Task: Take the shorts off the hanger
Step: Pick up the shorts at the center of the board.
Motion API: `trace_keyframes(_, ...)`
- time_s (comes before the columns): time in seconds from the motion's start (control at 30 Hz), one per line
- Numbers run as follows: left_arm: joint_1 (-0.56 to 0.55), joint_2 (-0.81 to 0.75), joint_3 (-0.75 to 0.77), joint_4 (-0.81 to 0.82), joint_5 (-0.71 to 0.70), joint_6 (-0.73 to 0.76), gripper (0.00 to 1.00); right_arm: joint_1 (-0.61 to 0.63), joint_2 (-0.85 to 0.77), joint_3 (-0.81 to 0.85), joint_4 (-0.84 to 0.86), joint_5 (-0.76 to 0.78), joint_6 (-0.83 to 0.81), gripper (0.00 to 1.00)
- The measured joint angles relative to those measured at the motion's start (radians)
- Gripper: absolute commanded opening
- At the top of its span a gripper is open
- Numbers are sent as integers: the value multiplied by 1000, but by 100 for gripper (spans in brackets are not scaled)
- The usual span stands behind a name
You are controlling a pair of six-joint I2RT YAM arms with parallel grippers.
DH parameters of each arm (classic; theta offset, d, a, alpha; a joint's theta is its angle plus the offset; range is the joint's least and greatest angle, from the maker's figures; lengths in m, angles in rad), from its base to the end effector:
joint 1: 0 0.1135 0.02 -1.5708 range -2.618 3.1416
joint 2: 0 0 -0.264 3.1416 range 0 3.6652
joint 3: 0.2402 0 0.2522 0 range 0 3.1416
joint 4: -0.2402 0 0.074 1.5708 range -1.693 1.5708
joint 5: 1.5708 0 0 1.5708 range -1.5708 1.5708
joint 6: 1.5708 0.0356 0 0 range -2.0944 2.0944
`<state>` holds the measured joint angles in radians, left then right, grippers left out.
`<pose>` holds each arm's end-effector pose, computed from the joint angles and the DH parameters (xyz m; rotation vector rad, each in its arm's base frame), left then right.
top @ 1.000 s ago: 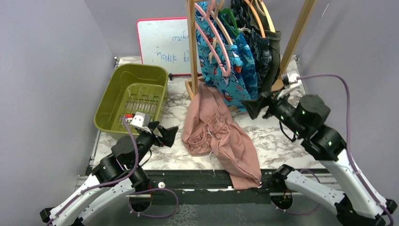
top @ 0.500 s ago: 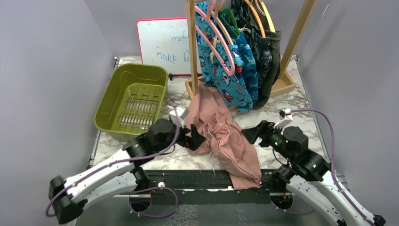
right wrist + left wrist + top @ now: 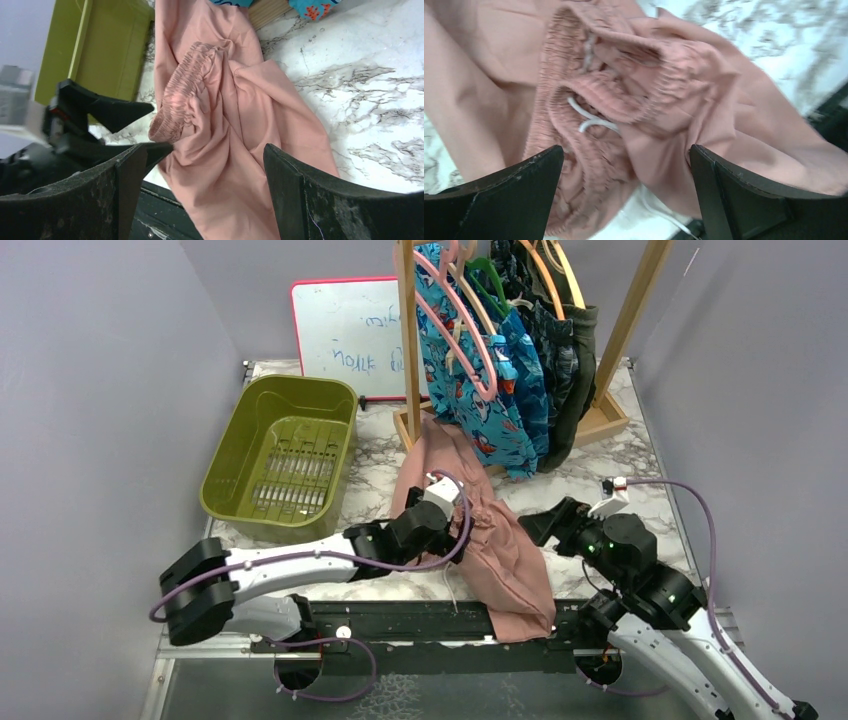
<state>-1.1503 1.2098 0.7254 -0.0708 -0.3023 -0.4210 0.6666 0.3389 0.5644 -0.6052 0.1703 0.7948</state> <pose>0.1171 -0.2360 0.2426 0.5972 2.0761 -0.6154 0.0805 0.0557 0.2741 0.2469 2.0157 0.7880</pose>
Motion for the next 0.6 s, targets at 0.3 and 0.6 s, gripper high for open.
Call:
trace_keyframes(0.3,61,314,1,143,-129,60,99,0,-63,0,-35,17,10,88)
trace_keyframes(0.6,89,518,66,271,-111,24,40,0,-73,0,-51,19,17,88)
